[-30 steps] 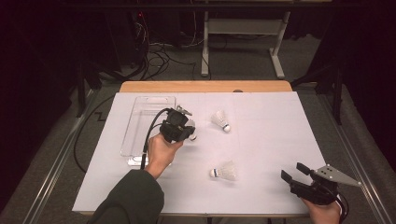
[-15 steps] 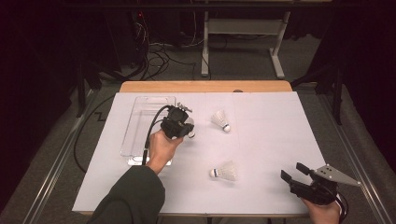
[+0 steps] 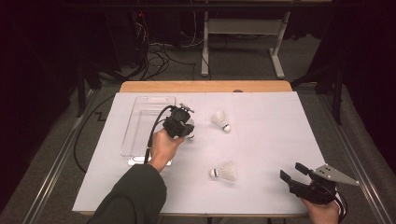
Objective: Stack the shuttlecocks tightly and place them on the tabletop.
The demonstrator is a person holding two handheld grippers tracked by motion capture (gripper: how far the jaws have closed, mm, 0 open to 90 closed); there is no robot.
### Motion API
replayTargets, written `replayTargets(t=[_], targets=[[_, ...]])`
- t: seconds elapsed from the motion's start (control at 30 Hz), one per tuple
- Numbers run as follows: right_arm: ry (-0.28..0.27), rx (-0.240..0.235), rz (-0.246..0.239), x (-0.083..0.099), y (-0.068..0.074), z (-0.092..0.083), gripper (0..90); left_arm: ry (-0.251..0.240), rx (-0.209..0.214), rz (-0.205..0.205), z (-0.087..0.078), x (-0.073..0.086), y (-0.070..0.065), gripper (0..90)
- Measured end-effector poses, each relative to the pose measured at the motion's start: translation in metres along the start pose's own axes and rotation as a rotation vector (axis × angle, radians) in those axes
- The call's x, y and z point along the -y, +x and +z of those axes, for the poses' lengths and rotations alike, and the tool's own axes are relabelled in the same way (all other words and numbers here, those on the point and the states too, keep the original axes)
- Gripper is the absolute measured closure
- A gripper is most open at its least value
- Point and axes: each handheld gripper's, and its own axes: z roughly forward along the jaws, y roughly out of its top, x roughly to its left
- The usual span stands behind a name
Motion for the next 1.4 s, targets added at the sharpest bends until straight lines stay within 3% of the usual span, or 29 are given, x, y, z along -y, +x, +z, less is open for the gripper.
replayTargets(t=[0.6, 1.4], targets=[[0.0, 0.0, 0.001, 0.0, 0.0, 0.0, 29.2, 0.015, 0.017, 0.005, 0.009, -0.004, -0.006, 86.1], [-0.003, -0.005, 0.008, 0.0, -0.002, -0.001, 29.2, 0.038, 0.034, 0.043, 0.024, -0.024, -0.026, 85.4]])
